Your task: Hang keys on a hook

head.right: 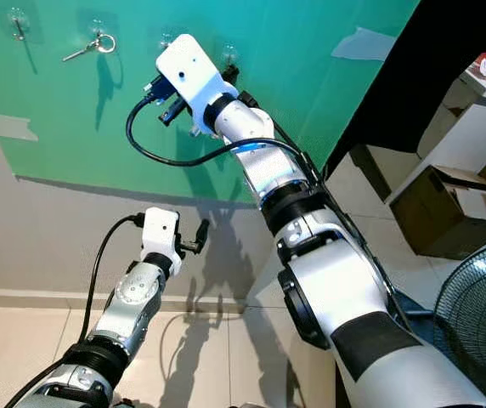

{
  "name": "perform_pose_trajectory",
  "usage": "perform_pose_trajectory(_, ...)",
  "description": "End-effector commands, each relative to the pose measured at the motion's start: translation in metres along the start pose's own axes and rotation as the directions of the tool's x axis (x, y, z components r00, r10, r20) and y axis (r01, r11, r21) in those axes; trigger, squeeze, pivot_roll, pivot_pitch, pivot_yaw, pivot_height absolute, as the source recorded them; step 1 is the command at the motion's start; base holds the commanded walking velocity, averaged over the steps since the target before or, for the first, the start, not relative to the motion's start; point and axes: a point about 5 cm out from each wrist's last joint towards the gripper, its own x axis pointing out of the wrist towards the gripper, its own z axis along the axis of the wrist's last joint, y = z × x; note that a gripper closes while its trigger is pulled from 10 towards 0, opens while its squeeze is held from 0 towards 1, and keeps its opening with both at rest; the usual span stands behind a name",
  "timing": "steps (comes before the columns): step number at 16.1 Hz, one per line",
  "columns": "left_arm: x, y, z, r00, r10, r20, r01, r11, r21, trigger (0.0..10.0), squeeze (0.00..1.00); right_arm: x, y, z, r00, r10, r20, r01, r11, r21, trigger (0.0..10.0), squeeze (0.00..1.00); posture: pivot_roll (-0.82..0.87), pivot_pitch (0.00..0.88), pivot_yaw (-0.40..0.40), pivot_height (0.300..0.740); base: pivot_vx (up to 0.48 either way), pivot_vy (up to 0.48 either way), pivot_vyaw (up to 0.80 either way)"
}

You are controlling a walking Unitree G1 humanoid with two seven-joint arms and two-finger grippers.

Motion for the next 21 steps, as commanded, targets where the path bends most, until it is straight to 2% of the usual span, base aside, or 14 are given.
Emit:
perform_pose_trajectory(1, -0.001, -0.007, 0.001, 1.000, -0.018, 0.011, 0.018, 1.000, 0.005, 10.0, 0.00, -0.002, -0.008, -0.001, 1.000, -0.013, -0.001, 0.013, 1.000, -0.020, 10.0, 0.00, 0.09, 0.000, -0.213, 0.740, 0.000, 0.000, 0.00)
perform_pose_trajectory(6, -0.004, -0.007, -0.001, 1.000, -0.019, 0.003, 0.019, 1.000, 0.005, 10.0, 0.00, -0.003, -0.010, -0.005, 0.999, -0.042, -0.013, 0.042, 0.999, 0.000, 10.0, 0.00, 0.08, 0.000, -0.204, 0.740, 0.000, 0.000, 0.00)
perform_pose_trajectory(7, -0.004, -0.007, -0.001, 1.000, -0.020, 0.002, 0.020, 1.000, 0.006, 10.0, 0.00, -0.003, -0.011, -0.004, 0.999, -0.042, -0.006, 0.042, 0.999, -0.030, 10.0, 0.00, 0.08, 0.000, -0.204, 0.740, 0.000, 0.000, 0.00)
perform_pose_trajectory(8, -0.003, -0.008, 0.000, 1.000, -0.022, 0.001, 0.022, 1.000, 0.003, 10.0, 0.00, -0.002, -0.016, 0.002, 0.999, -0.032, 0.009, 0.033, 0.989, -0.146, 10.0, 0.00, 0.08, 0.000, -0.206, 0.740, 0.000, 0.000, 0.00)
perform_pose_trajectory(10, -0.003, -0.008, 0.000, 1.000, -0.021, 0.001, 0.021, 1.000, 0.001, 10.0, 0.00, 0.000, -0.020, 0.007, 1.000, -0.027, 0.010, 0.029, 0.977, -0.213, 10.0, 0.00, 0.08, 0.000, -0.211, 0.740, 0.000, 0.000, 0.00)
perform_pose_trajectory(15, -0.004, -0.007, -0.001, 1.000, -0.006, -0.001, 0.006, 1.000, -0.008, 10.0, 0.00, 0.003, -0.027, 0.014, 1.000, -0.030, -0.001, 0.029, 0.960, -0.277, 10.0, 0.00, 0.10, 0.000, -0.226, 0.740, 0.000, 0.000, 0.00)
perform_pose_trajectory(21, -0.015, -0.007, -0.007, 1.000, 0.021, -0.011, -0.021, 1.000, -0.020, 10.0, 0.00, 0.007, -0.013, 0.007, 0.999, 0.015, -0.041, -0.026, 0.957, -0.289, 10.0, 0.00, 0.13, 0.000, -0.261, 0.740, 0.000, 0.000, 0.00)
